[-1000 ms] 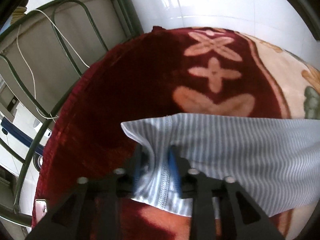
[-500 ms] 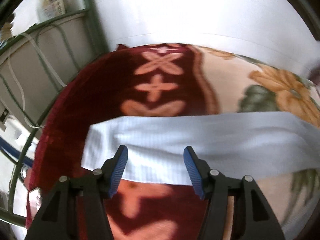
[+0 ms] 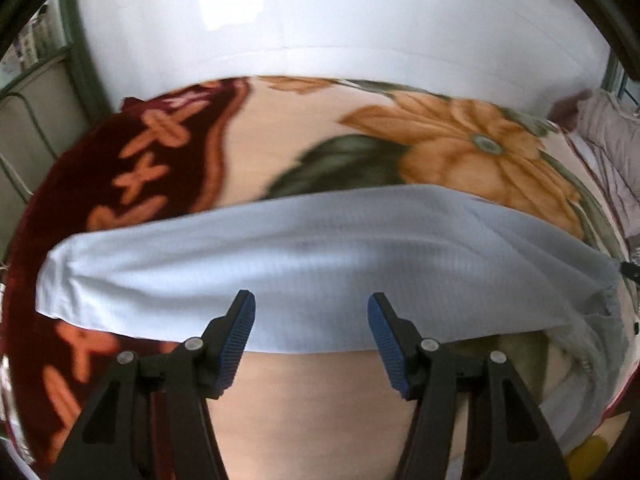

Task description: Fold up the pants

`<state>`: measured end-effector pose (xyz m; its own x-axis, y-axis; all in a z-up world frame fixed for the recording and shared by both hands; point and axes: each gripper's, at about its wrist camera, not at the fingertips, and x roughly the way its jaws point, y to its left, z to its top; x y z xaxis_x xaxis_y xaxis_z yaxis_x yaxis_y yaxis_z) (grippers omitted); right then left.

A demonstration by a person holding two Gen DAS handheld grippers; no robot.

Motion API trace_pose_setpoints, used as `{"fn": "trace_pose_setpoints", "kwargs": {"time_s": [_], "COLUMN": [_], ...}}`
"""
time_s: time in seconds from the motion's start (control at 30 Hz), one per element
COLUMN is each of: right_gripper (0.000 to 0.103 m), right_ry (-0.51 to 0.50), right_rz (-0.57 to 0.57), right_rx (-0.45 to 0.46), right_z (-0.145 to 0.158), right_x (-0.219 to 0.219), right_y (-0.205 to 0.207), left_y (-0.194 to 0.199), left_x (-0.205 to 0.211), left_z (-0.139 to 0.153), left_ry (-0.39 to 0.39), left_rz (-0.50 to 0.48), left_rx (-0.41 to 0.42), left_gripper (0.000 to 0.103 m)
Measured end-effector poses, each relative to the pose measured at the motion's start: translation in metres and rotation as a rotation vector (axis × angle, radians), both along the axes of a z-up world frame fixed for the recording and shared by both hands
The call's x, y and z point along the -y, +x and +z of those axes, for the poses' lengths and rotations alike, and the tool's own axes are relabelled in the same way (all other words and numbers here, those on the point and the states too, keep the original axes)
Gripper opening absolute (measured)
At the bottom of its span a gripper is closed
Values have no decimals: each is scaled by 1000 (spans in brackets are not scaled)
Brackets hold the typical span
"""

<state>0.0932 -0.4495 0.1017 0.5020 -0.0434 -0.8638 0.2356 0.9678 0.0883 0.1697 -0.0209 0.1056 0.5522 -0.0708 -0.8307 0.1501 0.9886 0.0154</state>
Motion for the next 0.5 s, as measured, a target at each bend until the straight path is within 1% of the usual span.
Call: {"fn": "trace_pose_setpoints", "kwargs": {"time_s": [0.1, 0.23, 0.27, 0.33, 0.4, 0.47, 0.5], "right_gripper": [50, 50, 46, 29, 24, 19, 18], "right_ry": [51, 114, 128, 155, 158, 127, 116], "right_rz": [-1, -7, -7, 18, 64, 129, 164], "right_rx": [-25, -41, -33, 0, 39, 68, 82], "right_z": [-17, -34, -35, -31, -22, -12, -7], "right_x": [14, 22, 24, 25, 21, 9, 3], "right_y": [7, 16, 16, 10, -2, -18, -27], "left_y": [-5, -14, -15, -18, -23, -23, -24], "left_x": [28, 58, 63, 73, 80, 86, 90], "left_z": [-9, -23, -26, -29, -30, -29, -29], "left_ry": [-21, -19, -19, -27, -30, -28, -28], "left_rz": [-20, -42, -42, -45, -48, -51, -52], "left_rx": [-28, -67, -73, -86, -87, -86, -84], "left_gripper": [62, 62, 62, 62, 62, 62, 62]}}
